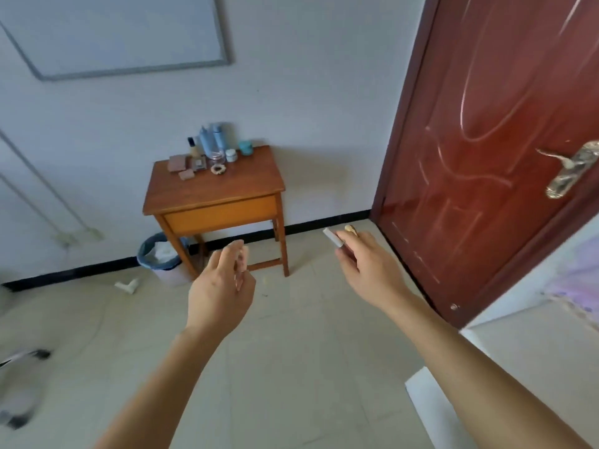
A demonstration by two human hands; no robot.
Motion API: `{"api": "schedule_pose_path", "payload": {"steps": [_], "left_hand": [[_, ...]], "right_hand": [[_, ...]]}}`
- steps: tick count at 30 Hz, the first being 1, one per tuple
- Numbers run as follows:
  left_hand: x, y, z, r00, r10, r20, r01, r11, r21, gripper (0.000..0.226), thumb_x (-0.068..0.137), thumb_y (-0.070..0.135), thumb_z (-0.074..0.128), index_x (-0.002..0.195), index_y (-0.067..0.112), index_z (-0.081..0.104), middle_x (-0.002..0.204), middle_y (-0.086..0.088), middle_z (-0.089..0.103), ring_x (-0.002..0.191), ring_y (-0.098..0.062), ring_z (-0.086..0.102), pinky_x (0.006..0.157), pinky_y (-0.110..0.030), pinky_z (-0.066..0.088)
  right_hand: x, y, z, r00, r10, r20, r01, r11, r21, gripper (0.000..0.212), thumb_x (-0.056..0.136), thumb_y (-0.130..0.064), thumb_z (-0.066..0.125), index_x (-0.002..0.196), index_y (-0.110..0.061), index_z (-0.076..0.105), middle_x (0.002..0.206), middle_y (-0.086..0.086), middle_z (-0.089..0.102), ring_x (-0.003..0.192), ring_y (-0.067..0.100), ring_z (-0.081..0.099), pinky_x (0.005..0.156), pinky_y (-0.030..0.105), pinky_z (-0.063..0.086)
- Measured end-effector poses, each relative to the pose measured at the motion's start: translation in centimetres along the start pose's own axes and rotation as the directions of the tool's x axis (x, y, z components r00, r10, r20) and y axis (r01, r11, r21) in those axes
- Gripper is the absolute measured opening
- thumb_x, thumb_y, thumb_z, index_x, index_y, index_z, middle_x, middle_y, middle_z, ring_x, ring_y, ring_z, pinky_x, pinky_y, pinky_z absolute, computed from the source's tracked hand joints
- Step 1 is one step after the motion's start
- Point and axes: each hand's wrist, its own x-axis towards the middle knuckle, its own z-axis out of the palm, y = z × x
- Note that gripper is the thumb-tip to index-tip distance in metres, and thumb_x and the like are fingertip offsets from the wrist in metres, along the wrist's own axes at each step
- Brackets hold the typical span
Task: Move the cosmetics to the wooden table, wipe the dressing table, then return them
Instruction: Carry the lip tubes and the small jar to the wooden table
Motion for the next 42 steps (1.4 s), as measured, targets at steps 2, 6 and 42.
{"api": "schedule_pose_path", "payload": {"steps": [2,6,42], "left_hand": [[1.6,-3.4,-1.4,0.999,-0.042,-0.011,0.042,0.999,0.015,0.048,0.090,0.024,0.059,0.135,0.027,0.043,0.115,0.003,0.059,0.076,-0.011,0.053,0.057,-0.023,0.039],[5.6,-8.2,-2.1,0.992,-0.119,-0.036,0.119,0.993,0.005,0.046,0.093,0.024,0.054,0.137,0.027,0.042,0.107,0.004,0.058,0.081,-0.018,0.062,0.062,-0.032,0.052],[63.4,-36.9,15.7,0.957,-0.288,0.037,0.290,0.955,-0.060,0.039,0.096,0.043,0.055,0.132,0.032,0.045,0.095,0.013,0.063,0.070,-0.002,0.060,0.054,-0.018,0.051]], "right_hand": [[3.2,-2.3,2.8,0.999,-0.034,0.010,0.034,0.999,0.012,0.038,0.100,-0.032,0.051,0.138,-0.030,0.050,0.102,-0.006,0.051,0.074,0.018,0.056,0.060,0.033,0.049],[8.9,-5.0,7.7,0.995,-0.086,0.043,0.084,0.996,0.038,0.037,0.101,-0.034,0.047,0.138,-0.033,0.046,0.097,-0.009,0.046,0.072,0.015,0.053,0.058,0.030,0.046],[67.5,0.0,41.6,0.963,-0.035,0.268,0.007,0.995,0.104,0.037,0.099,-0.035,0.052,0.136,-0.035,0.048,0.097,-0.016,0.048,0.080,0.002,0.048,0.063,0.015,0.038]]}}
